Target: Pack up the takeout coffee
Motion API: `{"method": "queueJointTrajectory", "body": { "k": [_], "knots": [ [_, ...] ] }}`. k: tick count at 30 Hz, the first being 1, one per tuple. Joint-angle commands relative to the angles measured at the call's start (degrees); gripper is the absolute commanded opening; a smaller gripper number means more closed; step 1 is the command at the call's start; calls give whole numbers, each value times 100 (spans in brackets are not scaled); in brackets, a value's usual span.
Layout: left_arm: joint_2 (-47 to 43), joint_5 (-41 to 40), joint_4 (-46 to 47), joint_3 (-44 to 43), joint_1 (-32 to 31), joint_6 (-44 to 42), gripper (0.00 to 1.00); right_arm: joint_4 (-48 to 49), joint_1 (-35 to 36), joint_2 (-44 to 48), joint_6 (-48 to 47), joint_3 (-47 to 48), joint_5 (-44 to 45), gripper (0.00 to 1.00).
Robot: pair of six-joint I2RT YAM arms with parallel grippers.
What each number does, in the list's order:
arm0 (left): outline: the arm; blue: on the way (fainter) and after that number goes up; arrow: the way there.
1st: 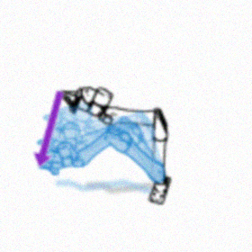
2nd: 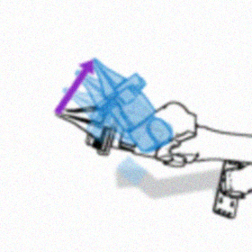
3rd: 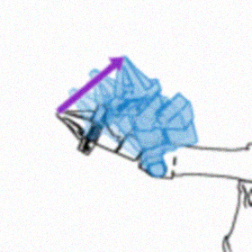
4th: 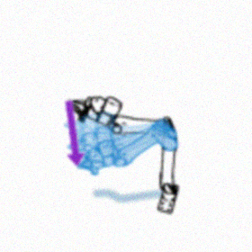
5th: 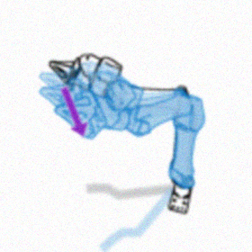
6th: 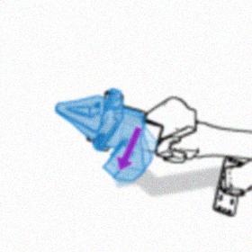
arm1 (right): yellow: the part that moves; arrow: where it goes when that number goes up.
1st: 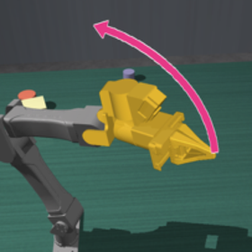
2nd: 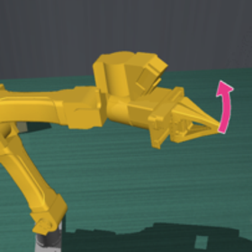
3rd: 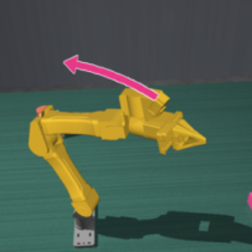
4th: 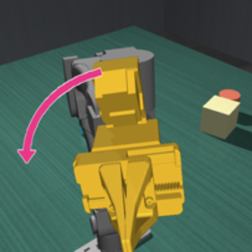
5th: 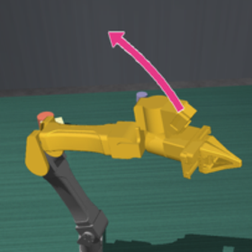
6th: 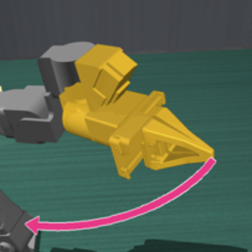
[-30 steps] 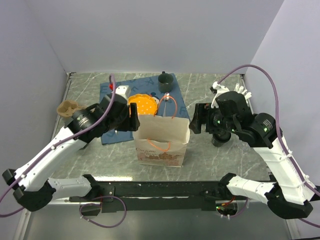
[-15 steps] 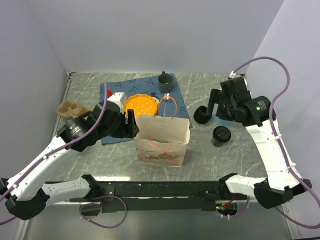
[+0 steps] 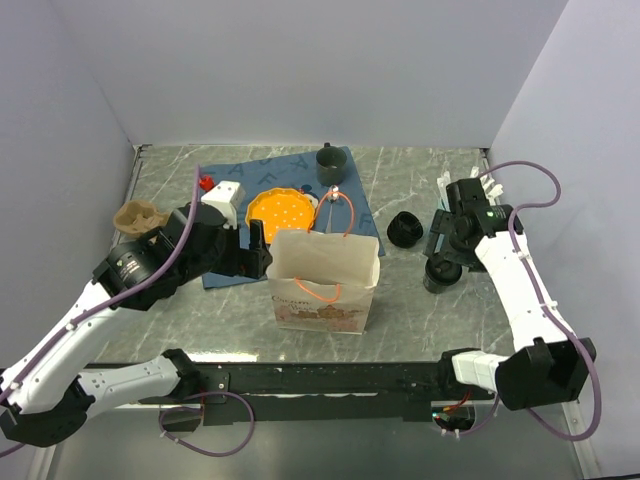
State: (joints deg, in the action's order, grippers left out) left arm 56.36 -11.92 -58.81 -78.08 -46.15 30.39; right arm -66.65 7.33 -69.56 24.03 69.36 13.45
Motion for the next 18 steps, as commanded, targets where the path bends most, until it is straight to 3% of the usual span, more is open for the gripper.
{"method": "queueJointTrajectory", "body": {
  "k": [1, 18],
  "knots": [
    [-81, -108, 18, -199, 18, -271, 97, 1039, -258, -137, -109, -282, -272, 95],
    [147, -214, 54, -400, 18, -350, 97, 1277, -593, -594, -179, -538, -220, 95]
  ]
}}
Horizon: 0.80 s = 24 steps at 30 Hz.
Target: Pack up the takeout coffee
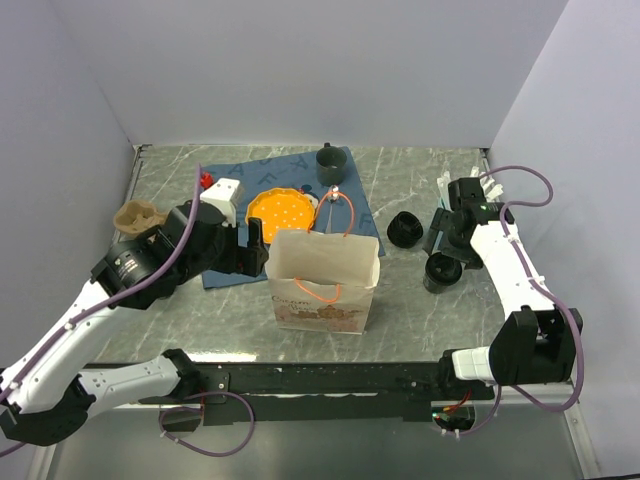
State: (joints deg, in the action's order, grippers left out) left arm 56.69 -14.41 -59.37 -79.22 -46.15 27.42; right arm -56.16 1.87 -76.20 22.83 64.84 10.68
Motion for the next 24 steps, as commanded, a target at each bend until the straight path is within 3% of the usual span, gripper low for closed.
{"method": "queueJointTrajectory", "body": {
  "k": [1, 8, 24],
  "knots": [
    [149, 27, 102, -330, 18, -53, 97, 237, -46, 62, -68, -94, 75, 95],
    [194, -105, 119, -348, 18, -149, 97, 254, -73, -123, -68, -191, 145, 94],
    [185, -307, 22, -348, 18, -281, 97, 545, -64, -202, -103, -489, -92, 81]
  ]
}}
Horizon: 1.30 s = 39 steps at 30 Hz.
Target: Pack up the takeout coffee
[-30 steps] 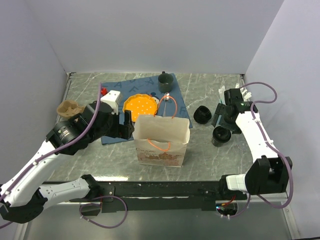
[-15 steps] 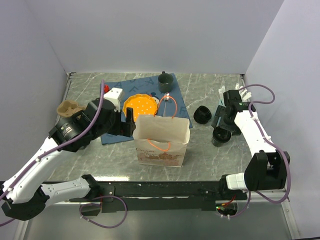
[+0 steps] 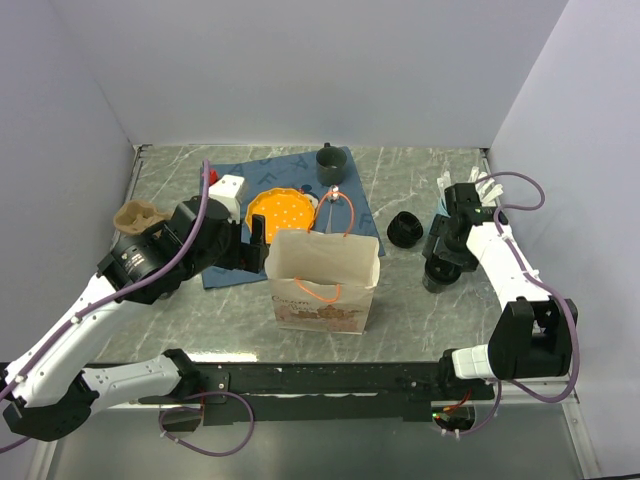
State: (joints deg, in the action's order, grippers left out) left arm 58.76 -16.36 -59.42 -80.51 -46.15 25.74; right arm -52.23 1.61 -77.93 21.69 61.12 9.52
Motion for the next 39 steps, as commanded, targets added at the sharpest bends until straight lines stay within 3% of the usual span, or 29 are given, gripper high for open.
{"method": "queueJointTrajectory", "body": {
  "k": [1, 10, 17, 31, 39],
  "knots": [
    [-23, -104, 18, -237, 18, -121, 97, 160, -38, -29, 19, -136, 24, 82],
    [-93, 18, 36, -219, 18, -174, 97, 230, -46, 32, -16, -268, -37, 81],
    [-260, 527, 317, -264, 18, -332, 100, 55, -38, 243, -200, -162, -292, 66],
    [21, 1143, 475, -176, 18, -60, 78, -938, 279, 1069, -385, -110, -363, 60],
    [65, 1223, 712, 70, 18, 177, 65, -1807, 726, 1465, -385, 1146, -275, 58]
  ]
}}
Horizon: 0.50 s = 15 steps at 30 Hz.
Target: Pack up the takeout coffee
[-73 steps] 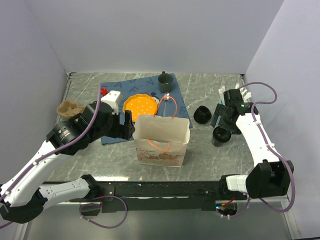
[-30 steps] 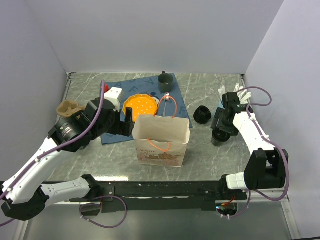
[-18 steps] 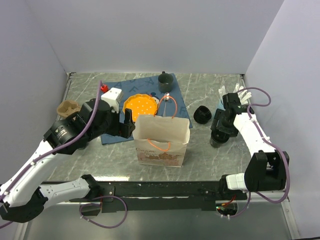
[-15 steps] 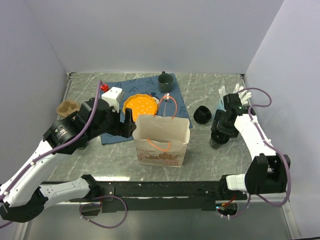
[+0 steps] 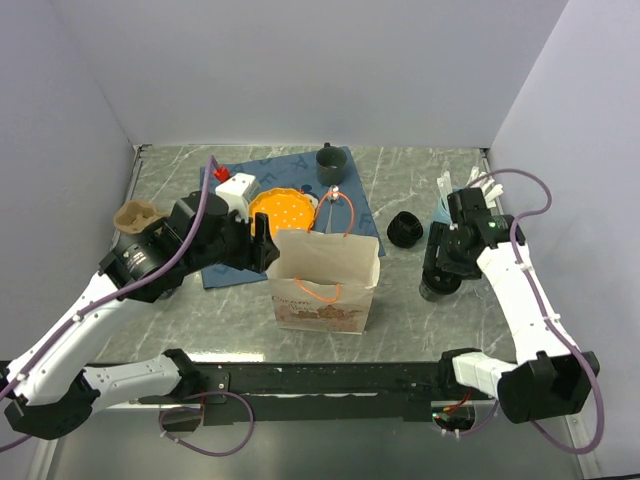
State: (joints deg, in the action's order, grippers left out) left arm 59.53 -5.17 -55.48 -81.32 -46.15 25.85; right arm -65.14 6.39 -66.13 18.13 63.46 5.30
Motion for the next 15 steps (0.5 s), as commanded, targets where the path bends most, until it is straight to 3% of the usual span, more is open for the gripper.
{"method": "queueJointTrajectory", "body": {
  "k": [1, 8, 15],
  "knots": [
    [-20, 86, 328, 195, 18, 175, 63, -586, 466, 293, -29, 1105, 173, 58],
    [191, -221, 38, 116, 18, 333, 58, -1421, 1643, -5, 77, 3431, 419, 57],
    [252, -151, 125, 186, 27, 439, 51, -1431, 2875, -444, -125, 5403, 191, 54]
  ]
}}
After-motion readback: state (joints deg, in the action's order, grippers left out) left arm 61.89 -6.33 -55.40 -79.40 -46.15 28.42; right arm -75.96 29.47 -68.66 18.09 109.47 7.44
